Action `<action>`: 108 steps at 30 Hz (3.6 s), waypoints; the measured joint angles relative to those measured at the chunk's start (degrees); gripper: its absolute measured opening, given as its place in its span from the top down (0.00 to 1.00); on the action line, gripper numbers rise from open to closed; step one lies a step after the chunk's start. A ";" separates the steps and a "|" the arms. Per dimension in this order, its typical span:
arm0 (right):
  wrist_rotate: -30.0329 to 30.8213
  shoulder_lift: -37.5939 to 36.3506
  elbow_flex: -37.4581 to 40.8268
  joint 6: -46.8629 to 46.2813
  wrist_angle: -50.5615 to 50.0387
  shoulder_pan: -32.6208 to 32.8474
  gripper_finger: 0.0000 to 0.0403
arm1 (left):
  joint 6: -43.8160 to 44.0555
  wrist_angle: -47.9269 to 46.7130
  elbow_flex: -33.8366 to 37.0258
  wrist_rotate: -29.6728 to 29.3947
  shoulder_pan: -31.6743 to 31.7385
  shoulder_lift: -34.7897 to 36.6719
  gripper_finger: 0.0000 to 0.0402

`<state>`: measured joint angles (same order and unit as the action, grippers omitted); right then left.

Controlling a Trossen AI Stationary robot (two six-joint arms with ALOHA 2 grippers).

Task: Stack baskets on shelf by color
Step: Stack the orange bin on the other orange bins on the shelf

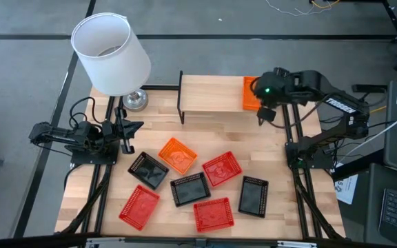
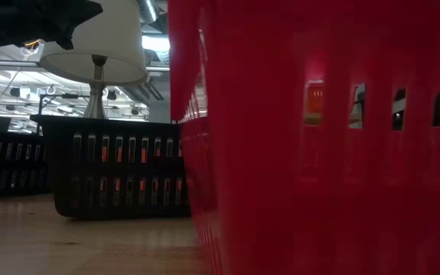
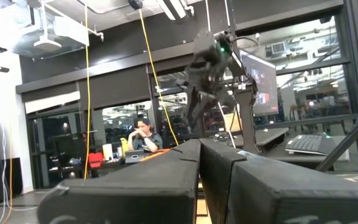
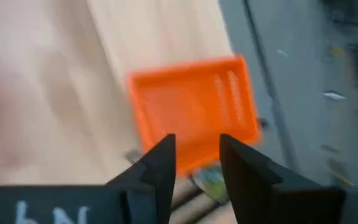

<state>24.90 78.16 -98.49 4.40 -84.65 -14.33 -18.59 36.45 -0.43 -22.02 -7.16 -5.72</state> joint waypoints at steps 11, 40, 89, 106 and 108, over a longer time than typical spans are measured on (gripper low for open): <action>-37.75 0.27 6.11 6.42 36.33 0.09 0.69 | 0.00 0.01 0.00 0.00 0.00 0.00 1.00; -36.99 30.72 14.27 22.11 61.81 16.67 0.69 | -2.95 0.19 -0.01 -5.40 0.00 -0.02 1.00; -26.90 37.86 16.43 22.23 60.47 18.88 0.80 | -2.51 -1.40 0.01 -5.99 0.00 -0.02 1.00; -22.94 39.20 7.62 19.93 46.97 19.26 1.00 | -2.55 -1.29 0.00 -5.84 0.00 -0.01 1.00; -22.94 39.20 3.17 19.97 41.41 19.60 1.00 | -2.56 -1.31 0.00 -5.81 0.00 0.00 1.00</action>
<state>1.96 117.36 -95.32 24.37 -43.25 5.28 -21.15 35.14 -0.43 -27.83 -7.16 -5.72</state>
